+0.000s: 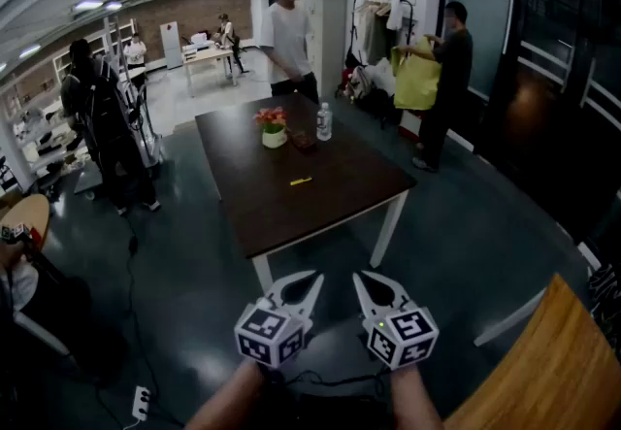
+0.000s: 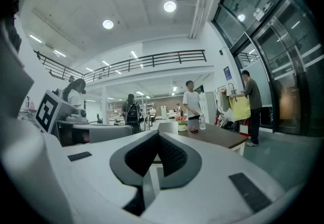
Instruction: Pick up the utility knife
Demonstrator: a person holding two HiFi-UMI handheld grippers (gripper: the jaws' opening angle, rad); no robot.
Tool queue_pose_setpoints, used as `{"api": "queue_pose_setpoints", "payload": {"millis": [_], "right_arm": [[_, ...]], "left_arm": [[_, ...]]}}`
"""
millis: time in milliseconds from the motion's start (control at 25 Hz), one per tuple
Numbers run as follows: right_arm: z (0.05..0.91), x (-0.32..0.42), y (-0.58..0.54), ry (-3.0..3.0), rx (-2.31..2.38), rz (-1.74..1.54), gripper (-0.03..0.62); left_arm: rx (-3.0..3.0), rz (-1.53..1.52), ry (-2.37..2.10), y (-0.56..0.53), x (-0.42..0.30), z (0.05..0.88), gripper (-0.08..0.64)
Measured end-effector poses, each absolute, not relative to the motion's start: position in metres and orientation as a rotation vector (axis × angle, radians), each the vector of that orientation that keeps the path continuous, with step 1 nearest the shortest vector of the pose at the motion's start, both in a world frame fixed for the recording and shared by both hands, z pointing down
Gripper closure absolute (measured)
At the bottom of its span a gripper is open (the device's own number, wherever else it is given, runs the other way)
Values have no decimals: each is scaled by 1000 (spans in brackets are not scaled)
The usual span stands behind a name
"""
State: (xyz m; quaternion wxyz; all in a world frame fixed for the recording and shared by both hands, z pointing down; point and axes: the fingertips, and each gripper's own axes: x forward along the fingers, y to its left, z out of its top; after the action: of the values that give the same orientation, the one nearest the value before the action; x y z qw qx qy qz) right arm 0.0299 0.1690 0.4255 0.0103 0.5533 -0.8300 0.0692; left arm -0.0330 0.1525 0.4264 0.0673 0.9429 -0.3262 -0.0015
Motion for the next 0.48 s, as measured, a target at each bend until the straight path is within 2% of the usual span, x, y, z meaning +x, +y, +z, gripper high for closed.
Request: {"api": "queue_pose_setpoints", "payload": {"millis": [480], "right_arm": [[421, 37, 163, -2611, 1738, 226, 583]], "left_arm": [[2841, 0, -1001, 146, -30, 424, 552]]}}
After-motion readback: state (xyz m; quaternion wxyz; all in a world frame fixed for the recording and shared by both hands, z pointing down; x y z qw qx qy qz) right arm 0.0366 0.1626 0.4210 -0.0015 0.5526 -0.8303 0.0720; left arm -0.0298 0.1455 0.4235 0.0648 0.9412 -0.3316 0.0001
